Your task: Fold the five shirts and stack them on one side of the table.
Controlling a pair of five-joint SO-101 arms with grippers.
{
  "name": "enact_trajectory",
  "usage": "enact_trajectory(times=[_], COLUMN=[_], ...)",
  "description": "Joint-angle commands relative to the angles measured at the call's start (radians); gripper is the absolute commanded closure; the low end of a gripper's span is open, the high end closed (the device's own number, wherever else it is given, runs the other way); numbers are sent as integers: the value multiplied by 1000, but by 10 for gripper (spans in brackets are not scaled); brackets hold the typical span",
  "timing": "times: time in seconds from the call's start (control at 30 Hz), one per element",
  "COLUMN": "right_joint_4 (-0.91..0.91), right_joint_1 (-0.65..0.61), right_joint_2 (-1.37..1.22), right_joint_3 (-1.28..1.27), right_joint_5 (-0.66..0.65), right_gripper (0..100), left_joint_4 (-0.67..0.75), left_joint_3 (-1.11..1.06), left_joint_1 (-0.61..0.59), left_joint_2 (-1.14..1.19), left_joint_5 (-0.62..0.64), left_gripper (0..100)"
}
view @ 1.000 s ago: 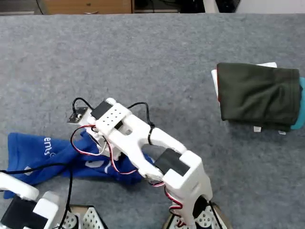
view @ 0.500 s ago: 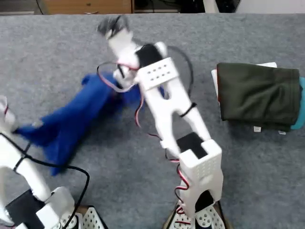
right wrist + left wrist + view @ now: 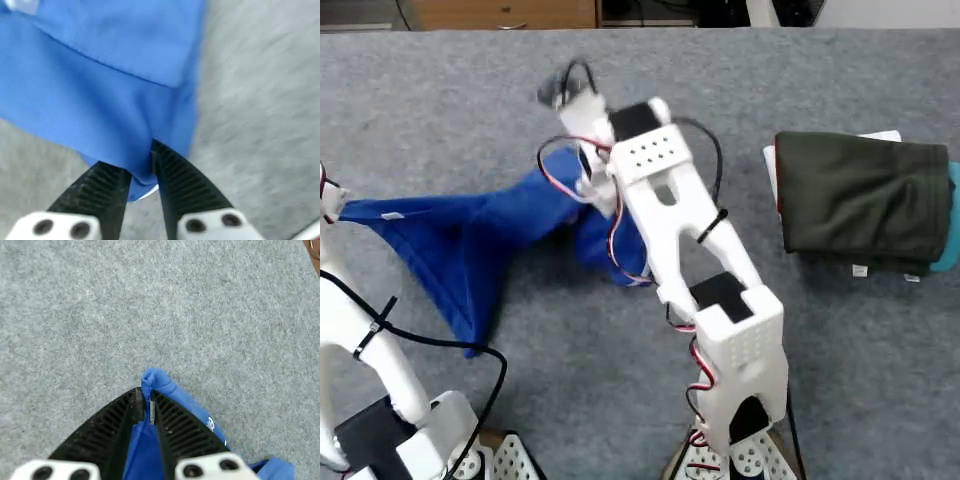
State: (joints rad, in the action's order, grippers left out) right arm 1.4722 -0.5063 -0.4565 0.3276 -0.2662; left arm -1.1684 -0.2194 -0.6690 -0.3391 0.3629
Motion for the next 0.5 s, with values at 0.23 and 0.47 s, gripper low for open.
enact_trajectory(times=[0.23,0.47], right_joint_4=[-365,-342], right_joint_1=[-7,88], right_joint_2=[611,915], right_joint_3=[-997,-957], right_joint_5=[-135,-224], right_gripper=[929,928], left_joint_4=[60,94], left_joint_3=[-144,-290], left_joint_1=[6,6], left_joint_2=[-30,-30], left_joint_5=[-157,-288], left_gripper=[981,981])
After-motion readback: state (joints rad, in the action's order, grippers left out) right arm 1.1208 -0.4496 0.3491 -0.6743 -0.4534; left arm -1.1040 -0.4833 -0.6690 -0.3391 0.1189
